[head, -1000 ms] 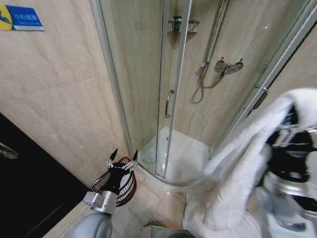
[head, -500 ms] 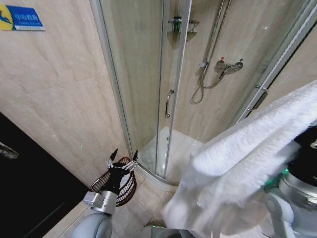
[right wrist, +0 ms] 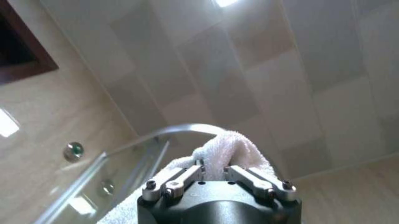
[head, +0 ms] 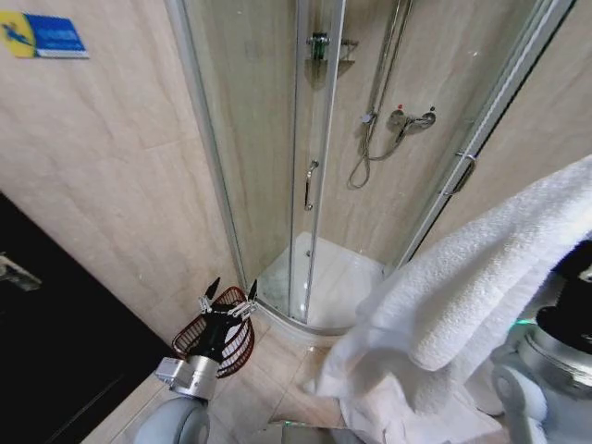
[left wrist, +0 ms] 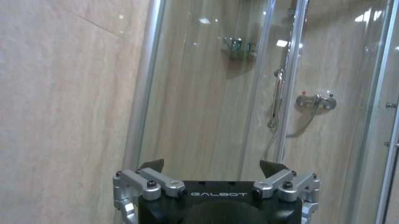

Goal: Discard the used towel into the hamper.

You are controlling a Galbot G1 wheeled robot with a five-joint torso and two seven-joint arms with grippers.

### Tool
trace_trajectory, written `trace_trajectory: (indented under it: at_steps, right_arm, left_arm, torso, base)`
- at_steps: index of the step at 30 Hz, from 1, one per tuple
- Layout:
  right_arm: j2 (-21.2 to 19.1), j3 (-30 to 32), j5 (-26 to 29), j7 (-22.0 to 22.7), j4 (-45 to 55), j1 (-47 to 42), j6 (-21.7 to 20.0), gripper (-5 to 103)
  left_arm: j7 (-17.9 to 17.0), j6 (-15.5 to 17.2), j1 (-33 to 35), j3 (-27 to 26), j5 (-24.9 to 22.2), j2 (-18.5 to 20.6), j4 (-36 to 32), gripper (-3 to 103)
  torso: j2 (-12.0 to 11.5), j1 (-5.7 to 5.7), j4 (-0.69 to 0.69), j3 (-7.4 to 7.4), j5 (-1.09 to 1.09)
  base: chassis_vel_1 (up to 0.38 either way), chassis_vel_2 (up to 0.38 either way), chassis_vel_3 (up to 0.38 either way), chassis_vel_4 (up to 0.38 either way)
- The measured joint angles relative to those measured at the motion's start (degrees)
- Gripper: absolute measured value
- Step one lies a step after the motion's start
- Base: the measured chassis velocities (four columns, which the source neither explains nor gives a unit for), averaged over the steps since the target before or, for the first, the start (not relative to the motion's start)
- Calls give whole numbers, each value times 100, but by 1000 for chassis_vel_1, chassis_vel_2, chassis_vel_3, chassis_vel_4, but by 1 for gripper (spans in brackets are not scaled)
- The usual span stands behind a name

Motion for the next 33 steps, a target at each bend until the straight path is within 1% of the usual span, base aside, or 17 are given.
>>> trace_trajectory:
  at_steps: [1, 2, 7, 10, 14, 18, 21, 22, 23, 25, 30, 32, 33]
  right_arm:
    - [-4, 0, -34, -119, -56, 13, 66, 6]
    - [-4, -9, -59, -211, -97, 21, 124, 6]
    - [-44, -53, -41, -313, -111, 35, 134, 6]
    - [-212, -49, 27, -398, -146, 123, 111, 6]
    - [-280, -65, 60, -450, -159, 168, 94, 6]
    - [-340, -133, 115, -456, -149, 215, 13, 6]
    - [-668, -179, 377, -419, -155, 468, -182, 6]
    - [-668, -179, 377, -419, -155, 468, -182, 6]
    - [-820, -218, 502, -442, -225, 600, -224, 6]
    - [-978, -258, 629, -497, -347, 751, -252, 6]
    - [-1087, -276, 845, -553, -394, 882, -348, 6]
    - [-1147, -338, 957, -490, -347, 934, -480, 6]
    - [-1147, -338, 957, -490, -347, 934, -480, 6]
  left_arm:
    - [0, 0, 0, 0, 0, 0, 0, 100]
    - [0, 0, 0, 0, 0, 0, 0, 100]
    - [0, 0, -1, 0, 0, 0, 0, 100]
    - [0, 0, -2, 0, 0, 0, 0, 100]
    - [0, 0, -2, 0, 0, 0, 0, 100]
    - [0, 0, -1, 0, 0, 0, 0, 100]
    - [0, 0, 0, 0, 0, 0, 0, 100]
    - [0, 0, 0, 0, 0, 0, 0, 100]
    - [0, 0, 0, 0, 0, 0, 0, 100]
    - [0, 0, 0, 0, 0, 0, 0, 100]
    - [0, 0, 0, 0, 0, 0, 0, 100]
    - [0, 0, 0, 0, 0, 0, 0, 100]
    - [0, 0, 0, 0, 0, 0, 0, 100]
  torso:
    - [1, -3, -2, -2, -4]
    - [2, -4, -4, -2, -1]
    - [1, 0, -4, 0, 1]
    - [-2, 6, -1, 2, 0]
    - [-2, 6, -1, 2, 0]
    - [-2, 3, -4, 1, 1]
    - [-1, 1, -4, 0, -1]
    - [-1, 1, -4, 0, -1]
    - [-1, 1, -3, 0, -2]
    - [-1, 1, -1, 1, 0]
    - [-1, 2, -3, 1, 1]
    - [-1, 2, -3, 1, 0]
    - [-1, 2, -3, 1, 0]
  base:
    - [72, -99, -99, 122]
    - [72, -99, -73, 67]
    - [18, -34, -29, 16]
    - [-31, 18, 26, -35]
    - [-4, 9, 28, -8]
    - [0, 0, 0, 0]
    - [0, 0, 0, 0]
    - [0, 0, 0, 0]
    - [0, 0, 0, 0]
    - [0, 0, 0, 0]
    - [0, 0, 0, 0]
    - [0, 0, 0, 0]
    - [0, 0, 0, 0]
